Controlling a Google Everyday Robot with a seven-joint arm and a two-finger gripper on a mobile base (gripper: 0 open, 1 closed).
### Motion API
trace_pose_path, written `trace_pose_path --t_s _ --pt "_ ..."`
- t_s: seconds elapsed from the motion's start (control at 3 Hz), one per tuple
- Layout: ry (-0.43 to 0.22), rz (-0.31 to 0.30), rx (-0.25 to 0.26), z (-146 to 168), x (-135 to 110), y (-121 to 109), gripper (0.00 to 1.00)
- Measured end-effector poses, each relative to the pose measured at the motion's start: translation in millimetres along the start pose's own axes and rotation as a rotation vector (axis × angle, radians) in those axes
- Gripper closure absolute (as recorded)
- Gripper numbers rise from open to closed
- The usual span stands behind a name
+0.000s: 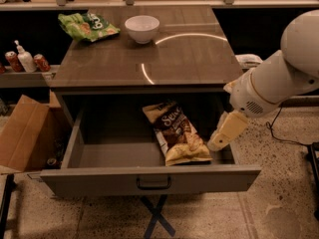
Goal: Pick brown chip bag from top drawer and place on counter
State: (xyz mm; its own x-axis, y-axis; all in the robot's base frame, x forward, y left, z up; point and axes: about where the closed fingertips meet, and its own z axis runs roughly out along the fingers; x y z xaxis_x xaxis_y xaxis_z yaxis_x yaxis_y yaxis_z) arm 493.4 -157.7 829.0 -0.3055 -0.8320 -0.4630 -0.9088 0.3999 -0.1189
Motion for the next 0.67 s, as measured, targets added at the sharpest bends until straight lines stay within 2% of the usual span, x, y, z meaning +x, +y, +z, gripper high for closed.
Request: trace_pose_path --t_s 0.33,0.67 --pt "-0.032 0.072 -0.024 21.5 3.9 -7.6 0.0" --pt "-0.092 0.151 -0.058 45.1 -3.0 -17.6 0.0"
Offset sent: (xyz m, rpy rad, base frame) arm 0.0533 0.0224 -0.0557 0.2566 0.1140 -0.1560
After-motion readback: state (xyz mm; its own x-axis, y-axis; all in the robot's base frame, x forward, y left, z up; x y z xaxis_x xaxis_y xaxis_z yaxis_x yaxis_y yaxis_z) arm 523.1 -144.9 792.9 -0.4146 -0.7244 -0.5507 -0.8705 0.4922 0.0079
